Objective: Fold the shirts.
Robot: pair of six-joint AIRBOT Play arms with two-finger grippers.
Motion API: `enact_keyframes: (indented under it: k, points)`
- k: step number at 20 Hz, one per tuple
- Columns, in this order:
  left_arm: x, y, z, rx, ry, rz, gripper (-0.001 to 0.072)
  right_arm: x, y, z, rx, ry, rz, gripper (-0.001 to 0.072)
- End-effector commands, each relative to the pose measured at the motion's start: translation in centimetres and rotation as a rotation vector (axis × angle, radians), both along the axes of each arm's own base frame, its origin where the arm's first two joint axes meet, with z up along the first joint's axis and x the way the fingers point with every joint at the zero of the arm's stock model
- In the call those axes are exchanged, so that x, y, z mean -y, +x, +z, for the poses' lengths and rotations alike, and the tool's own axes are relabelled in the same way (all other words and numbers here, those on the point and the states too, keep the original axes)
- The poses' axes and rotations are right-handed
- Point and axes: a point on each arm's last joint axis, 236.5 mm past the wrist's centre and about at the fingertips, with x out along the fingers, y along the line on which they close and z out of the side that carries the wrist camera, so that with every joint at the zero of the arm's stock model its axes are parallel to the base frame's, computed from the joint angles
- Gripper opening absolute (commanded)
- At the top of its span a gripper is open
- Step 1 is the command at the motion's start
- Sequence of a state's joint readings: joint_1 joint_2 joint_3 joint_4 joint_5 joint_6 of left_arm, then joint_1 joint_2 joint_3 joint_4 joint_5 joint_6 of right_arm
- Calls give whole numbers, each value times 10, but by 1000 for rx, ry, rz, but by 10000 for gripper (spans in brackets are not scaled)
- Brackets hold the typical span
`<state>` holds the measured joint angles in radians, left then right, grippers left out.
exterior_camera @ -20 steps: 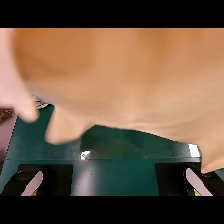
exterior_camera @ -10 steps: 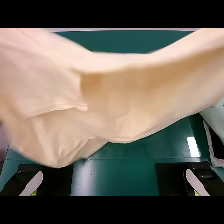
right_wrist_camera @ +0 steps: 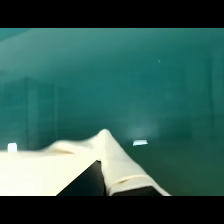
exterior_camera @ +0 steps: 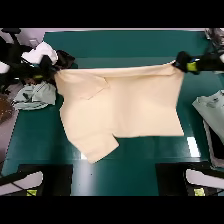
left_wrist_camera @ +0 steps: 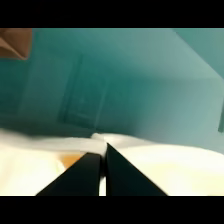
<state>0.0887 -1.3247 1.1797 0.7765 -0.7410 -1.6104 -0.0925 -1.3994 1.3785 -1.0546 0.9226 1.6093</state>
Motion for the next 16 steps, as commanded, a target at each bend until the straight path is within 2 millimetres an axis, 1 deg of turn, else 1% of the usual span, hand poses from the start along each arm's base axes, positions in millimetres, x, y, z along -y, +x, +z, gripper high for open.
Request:
enact_keyframes:
  k: [1,4,6,7,9,10,13,15,16]
  points:
    - [0,35,-59,11,-5,76,34,-19,36,-66,-103,23,55,29]
    - [3,41,-56,32,0,88,34,-21,56,-66,-90,19,70,29]
    - [6,41,-51,38,0,72,34,-12,64,-64,-89,20,65,29]
    - [9,41,-50,36,-1,56,34,-9,64,-65,-104,23,70,29]
    - [16,36,-49,24,0,12,34,-4,54,-71,-172,32,100,29]
    - [18,32,-52,11,2,-6,34,1,46,-75,-211,21,114,29]
    - [19,21,-56,-30,-12,-45,34,19,25,-85,-306,-70,151,29]
    - [23,16,-54,-28,2,-85,34,19,11,-89,-358,-84,190,30]
    - [25,13,-56,-39,4,-100,34,18,7,-91,-373,-83,198,30]
